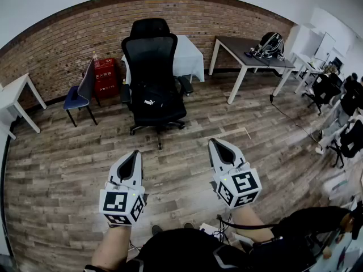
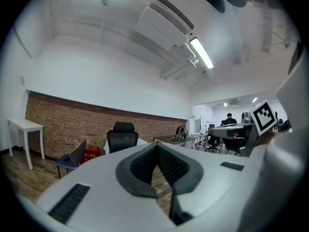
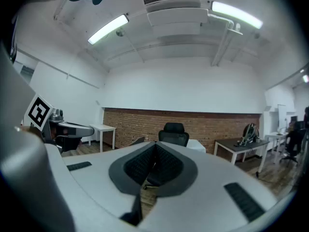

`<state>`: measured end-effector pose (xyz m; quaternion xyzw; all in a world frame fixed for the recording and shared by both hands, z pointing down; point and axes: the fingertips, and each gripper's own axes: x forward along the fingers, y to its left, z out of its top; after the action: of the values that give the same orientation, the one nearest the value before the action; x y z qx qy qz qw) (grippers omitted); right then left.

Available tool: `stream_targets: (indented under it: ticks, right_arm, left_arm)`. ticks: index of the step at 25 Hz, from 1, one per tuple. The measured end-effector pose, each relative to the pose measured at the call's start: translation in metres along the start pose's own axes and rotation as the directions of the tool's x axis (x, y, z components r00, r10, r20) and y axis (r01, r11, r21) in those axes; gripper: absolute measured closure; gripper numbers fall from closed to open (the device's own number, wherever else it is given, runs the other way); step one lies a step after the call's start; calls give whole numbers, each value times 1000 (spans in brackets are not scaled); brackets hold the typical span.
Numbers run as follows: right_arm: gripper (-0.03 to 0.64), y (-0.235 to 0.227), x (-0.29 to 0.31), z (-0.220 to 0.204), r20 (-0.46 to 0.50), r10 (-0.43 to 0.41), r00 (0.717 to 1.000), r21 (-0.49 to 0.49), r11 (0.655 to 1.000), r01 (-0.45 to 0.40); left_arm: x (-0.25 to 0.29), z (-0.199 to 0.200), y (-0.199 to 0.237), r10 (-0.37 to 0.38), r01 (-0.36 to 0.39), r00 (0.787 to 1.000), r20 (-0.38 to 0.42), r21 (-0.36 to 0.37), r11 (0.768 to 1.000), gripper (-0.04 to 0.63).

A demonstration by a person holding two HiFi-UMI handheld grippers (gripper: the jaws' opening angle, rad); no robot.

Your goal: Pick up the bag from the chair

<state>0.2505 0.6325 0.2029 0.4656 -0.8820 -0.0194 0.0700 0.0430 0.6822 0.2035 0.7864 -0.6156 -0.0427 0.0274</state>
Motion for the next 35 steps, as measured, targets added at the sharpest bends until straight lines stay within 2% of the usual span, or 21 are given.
stream_targets:
  ticks: [3, 11, 17, 29, 35]
  right_arm:
    - [603, 1, 2, -1, 9, -14, 1000, -1, 1000, 14]
    - [603, 2, 6, 2, -3, -40, 999, -5, 999, 40]
    - [603, 5, 13, 2, -2, -51, 999, 30, 998, 51]
    - [601, 42, 25, -3, 11, -46, 999, 19, 999, 46]
    - [601, 43, 46, -6, 10, -11, 1000, 10, 1000, 11]
  left_arm:
    - [-1, 0, -1, -6, 6, 1000, 17, 31, 999, 584]
    - [0, -1, 12, 9, -9, 1000, 1, 4, 1000, 584]
    - [1, 2, 18, -6, 6, 1000, 9, 3, 1000, 584]
    - [-7, -1, 39, -84, 84, 996, 39, 4, 996, 584]
    - [6, 0, 44, -111, 112, 992, 57, -7, 994, 584]
